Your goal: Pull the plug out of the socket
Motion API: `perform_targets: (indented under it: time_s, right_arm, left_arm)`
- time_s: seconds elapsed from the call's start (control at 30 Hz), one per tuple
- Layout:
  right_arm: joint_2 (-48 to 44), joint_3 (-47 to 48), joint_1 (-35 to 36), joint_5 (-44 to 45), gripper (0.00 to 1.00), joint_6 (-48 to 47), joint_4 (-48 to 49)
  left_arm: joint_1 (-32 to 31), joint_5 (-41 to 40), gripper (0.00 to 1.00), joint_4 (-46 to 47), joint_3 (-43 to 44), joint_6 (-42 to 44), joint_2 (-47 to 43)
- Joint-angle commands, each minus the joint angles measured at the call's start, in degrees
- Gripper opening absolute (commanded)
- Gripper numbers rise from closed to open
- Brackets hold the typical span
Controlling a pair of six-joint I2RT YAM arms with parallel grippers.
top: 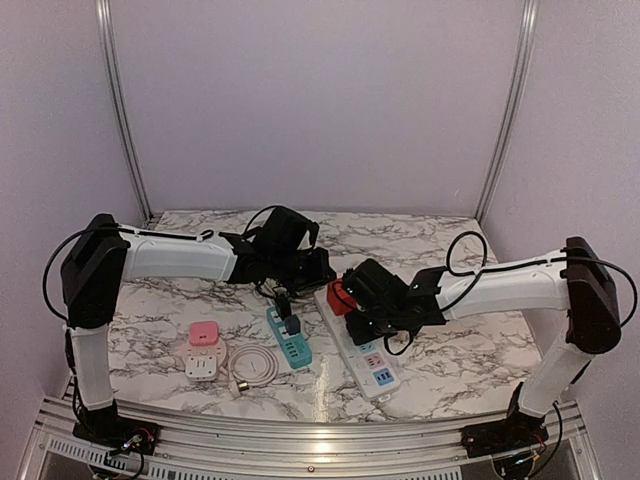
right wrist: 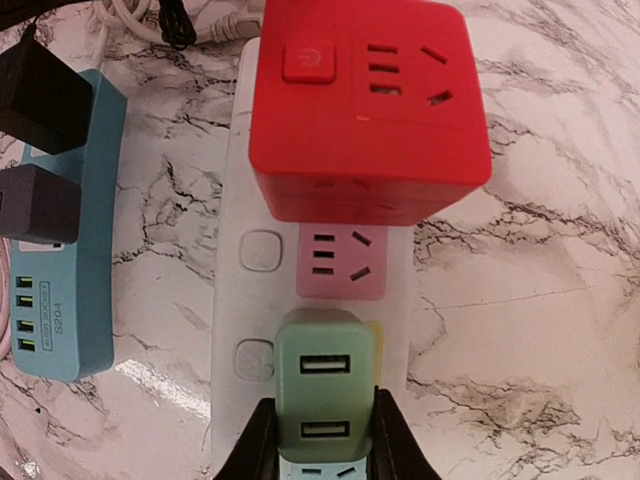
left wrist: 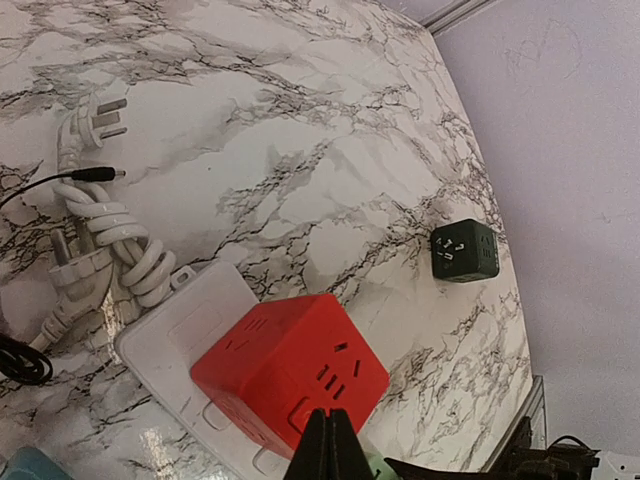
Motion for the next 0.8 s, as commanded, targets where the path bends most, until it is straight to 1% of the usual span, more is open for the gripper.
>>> perform_targets:
  time_s: [0.0,0.17,0.3,0.47,0.53,0.63,0.77]
  right_arm:
    - [-1.56,-0.44,1.01,-0.82,0.01,1.28,-2.21]
    - [-1.43,-0.79,1.28,-0.69,0.01,1.64,-2.20]
    - [-1.22,-0.64,1.32,-0.25,0.01,1.66,-2.12]
    - [-0.92,0.27,1.24,0.44,0.05,1.77,-1.99]
    - [-0.71,0.84,1.23,0.66,0.12,2.00,-2.02]
    - [-0.48,1.78,1.28,1.02,0.26,1.86,-1.76]
    - [0.62,3.89,1.27,1.55,0.34,1.59,-2.27]
  left_arm:
    - [-0.01,2.86,0.00,1.30,3.30,-0.70,3.67]
    - [-0.05,3.44,0.00,1.10,4.79,-0.73,5.95]
    - [-0.01,3.63,0.00,0.77,4.36,-0.76,7.08]
    - [-0.03,3.18,0.00,-0.20,3.28,-1.36,7.49]
    - [-0.05,2.68,0.00,-0.92,3.02,-1.36,7.57]
    - [-0.13,2.29,0.00,-2.72,2.65,-1.43,7.72]
    - [-0.10,2.24,0.00,-3.18,2.25,-1.55,7.88]
